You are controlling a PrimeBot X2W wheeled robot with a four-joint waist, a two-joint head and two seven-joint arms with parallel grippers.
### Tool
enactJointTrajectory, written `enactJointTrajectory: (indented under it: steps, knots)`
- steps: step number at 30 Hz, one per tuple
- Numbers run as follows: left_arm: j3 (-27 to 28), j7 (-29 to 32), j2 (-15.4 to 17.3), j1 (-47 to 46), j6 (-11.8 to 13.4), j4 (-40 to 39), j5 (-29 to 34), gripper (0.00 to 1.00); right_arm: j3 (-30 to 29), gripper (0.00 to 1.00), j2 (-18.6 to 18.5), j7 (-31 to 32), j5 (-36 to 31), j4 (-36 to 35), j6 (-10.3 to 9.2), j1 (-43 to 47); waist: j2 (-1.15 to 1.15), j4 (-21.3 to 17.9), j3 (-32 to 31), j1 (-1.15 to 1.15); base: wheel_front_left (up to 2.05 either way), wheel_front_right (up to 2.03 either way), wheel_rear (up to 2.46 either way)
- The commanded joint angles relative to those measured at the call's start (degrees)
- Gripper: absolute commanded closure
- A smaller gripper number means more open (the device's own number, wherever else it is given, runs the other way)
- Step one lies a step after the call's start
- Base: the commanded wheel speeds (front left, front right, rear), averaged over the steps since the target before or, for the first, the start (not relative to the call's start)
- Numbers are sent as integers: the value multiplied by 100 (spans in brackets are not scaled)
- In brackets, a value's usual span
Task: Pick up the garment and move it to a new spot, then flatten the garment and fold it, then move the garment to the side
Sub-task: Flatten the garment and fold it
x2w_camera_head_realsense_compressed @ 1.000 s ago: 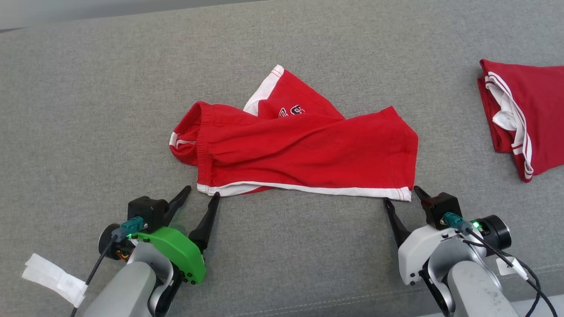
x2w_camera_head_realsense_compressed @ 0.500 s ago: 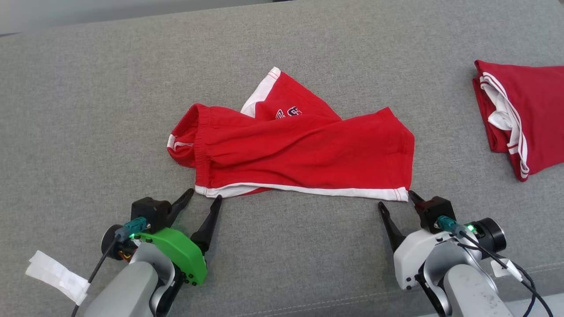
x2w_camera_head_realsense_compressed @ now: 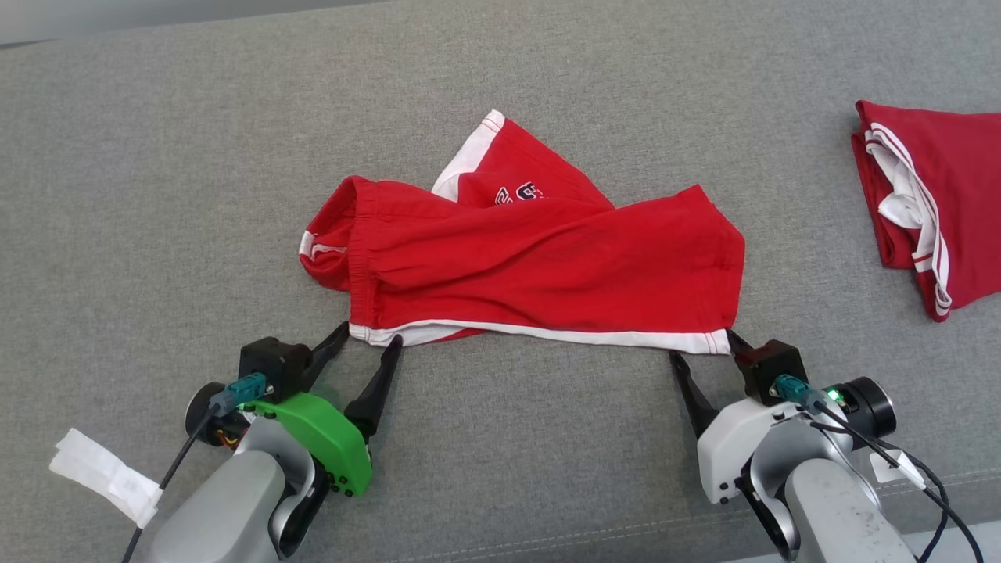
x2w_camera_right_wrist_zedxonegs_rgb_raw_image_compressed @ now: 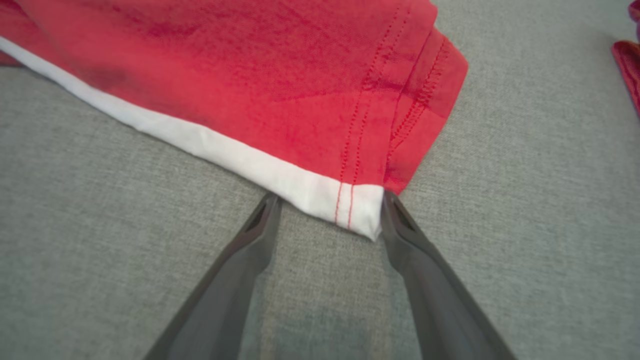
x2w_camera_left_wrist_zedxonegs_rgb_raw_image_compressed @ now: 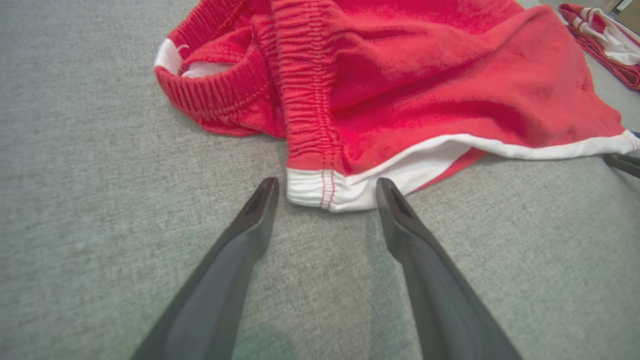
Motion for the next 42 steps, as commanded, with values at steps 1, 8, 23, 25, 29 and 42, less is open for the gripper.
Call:
enactJointTrajectory:
  steps: [1, 8, 23, 25, 29, 42]
  knots:
    - [-32, -16, 47, -113, -1, -2, -13, 0, 26, 0, -21, -3, 9, 70, -3, -72, 61, -3, 23, 0, 0, 0, 0]
    - [-276, -51, -11, -270, -1, -36, -71, 100, 123, 81, 13, -41, 56, 284, -3, -289, 61, -19, 113, 0, 0, 0, 0]
    - [-154, -7, 600, 120, 48, -1307, -546, 100, 185, 100, -146, -138, 1080, -522, -3, -197, 61, -99, -173, 0, 0, 0, 0]
    - [-36, 61, 776, 229, 138, -1810, -691, 100, 146, 100, -226, -26, 1326, -957, -3, -88, 61, -106, -258, 0, 0, 0, 0]
    - [156, 376, 1161, 450, 435, -3068, -906, 100, -26, 100, -343, 299, 1868, -2012, -3, 204, 61, -117, -445, 0, 0, 0, 0]
    - [1109, 2044, 2086, -315, 1522, -6135, -1856, 100, -1195, 100, -519, 1481, 2874, -4919, -2, -241, 61, -96, -455, 0, 0, 0, 0]
